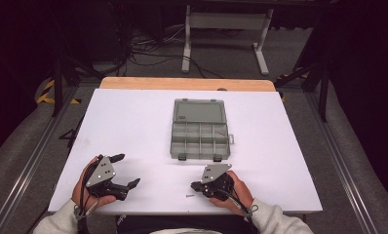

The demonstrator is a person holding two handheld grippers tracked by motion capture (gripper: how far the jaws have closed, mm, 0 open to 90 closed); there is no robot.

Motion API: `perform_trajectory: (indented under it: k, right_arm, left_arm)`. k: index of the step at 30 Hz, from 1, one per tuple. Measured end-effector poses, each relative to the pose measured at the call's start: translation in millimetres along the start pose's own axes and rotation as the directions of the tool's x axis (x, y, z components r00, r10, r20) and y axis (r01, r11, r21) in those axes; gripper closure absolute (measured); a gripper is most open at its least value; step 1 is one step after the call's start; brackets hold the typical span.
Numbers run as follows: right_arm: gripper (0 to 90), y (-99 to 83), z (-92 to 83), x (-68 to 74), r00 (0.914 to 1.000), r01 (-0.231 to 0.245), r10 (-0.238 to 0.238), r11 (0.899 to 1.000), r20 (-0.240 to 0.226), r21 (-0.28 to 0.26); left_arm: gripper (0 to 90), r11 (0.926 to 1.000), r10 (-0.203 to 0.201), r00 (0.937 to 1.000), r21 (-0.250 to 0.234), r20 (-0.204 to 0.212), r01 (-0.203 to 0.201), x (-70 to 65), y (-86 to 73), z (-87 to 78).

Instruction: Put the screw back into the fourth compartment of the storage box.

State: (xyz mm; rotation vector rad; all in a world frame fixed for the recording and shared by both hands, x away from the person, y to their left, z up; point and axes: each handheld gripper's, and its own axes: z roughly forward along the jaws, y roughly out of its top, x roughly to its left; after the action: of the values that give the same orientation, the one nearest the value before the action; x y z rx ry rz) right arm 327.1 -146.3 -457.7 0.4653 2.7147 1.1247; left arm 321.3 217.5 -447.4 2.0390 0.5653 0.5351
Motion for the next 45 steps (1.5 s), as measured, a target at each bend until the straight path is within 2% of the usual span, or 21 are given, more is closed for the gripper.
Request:
perform_trajectory:
  k: [2,9,18,30,38,42,45]
  right_arm:
    - [88.9,-0.6,-0.4,-1.2,0.9999,-0.012,0.012,1.0,-0.007,-0.003]
    - [88.9,-0.7,-5.4,-2.0,1.0,0.007,-0.007,1.0,0.006,0.0]
    - [89.0,3.0,-22.3,-8.4,0.9989,0.023,-0.021,0.999,0.042,-0.048]
    - [89.0,9.1,-42.0,-26.1,0.9945,0.016,-0.003,0.993,0.105,-0.115]
    - [88.9,18.3,-63.0,-54.8,0.9827,-0.018,0.052,0.981,0.177,-0.191]
    - [88.9,19.3,-71.2,-75.6,0.9708,-0.041,0.089,0.976,0.223,-0.212]
    - [88.9,18.6,-73.9,-89.7,0.9637,-0.07,0.124,0.972,0.236,-0.226]
  left_arm:
    - [6.9,1.0,-0.003,1.0,-0.003,-0.002,0.003,0.7,-0.2,-0.7]
    - [6.8,0.9999,-0.007,0.9999,-0.013,-0.007,0.007,1.4,-0.5,-2.8]
    - [6.6,0.9999,-0.007,0.9999,-0.014,-0.007,0.007,2.2,-0.6,-3.1]
    - [6.6,0.9998,-0.014,0.9999,-0.016,-0.009,0.013,2.3,-0.9,-3.5]
    - [6.6,0.9999,-0.008,0.9999,-0.015,-0.007,0.008,2.4,-0.9,-3.2]
    - [6.6,0.9997,-0.018,0.9998,-0.019,-0.005,0.018,2.5,-1.0,-2.8]
    - [6.6,0.9997,-0.017,0.9998,-0.018,-0.005,0.017,2.4,-0.9,-2.5]
